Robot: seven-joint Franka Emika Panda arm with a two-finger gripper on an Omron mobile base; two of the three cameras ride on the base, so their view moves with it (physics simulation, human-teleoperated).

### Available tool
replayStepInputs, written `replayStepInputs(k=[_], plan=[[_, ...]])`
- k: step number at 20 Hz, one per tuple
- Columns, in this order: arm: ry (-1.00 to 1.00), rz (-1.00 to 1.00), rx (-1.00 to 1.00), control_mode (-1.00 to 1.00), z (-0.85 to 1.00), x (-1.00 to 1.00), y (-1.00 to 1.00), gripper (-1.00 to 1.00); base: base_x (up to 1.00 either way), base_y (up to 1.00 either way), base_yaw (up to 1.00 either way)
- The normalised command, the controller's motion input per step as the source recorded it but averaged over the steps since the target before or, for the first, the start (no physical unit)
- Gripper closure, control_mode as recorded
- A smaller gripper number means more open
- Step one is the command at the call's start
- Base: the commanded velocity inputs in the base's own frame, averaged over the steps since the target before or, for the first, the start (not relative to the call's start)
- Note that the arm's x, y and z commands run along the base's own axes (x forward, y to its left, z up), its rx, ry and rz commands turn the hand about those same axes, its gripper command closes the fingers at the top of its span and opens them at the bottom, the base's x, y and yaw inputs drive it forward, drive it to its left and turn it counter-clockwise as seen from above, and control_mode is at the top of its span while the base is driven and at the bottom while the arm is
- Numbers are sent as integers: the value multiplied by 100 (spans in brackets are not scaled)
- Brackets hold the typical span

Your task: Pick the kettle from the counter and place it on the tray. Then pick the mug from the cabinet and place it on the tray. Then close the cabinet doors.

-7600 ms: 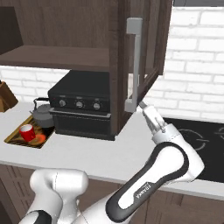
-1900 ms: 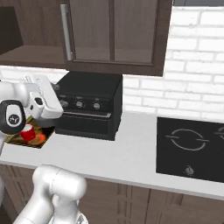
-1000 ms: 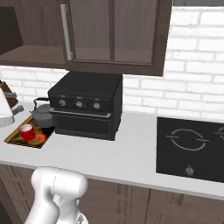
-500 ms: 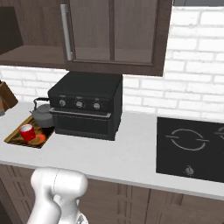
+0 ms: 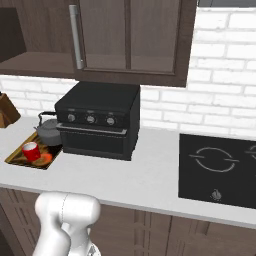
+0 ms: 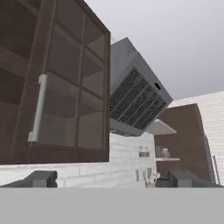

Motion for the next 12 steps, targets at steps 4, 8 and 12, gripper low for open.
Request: replayStepInputs(k=[4,8,12], plan=[[0,-8,-13,-100,8,-28,50,-100,0,0,0],[0,0,-13,-100,28,-22,65,-100,0,0,0],[8,0,-14,-100,14,-9,79,-100,0,0,0]])
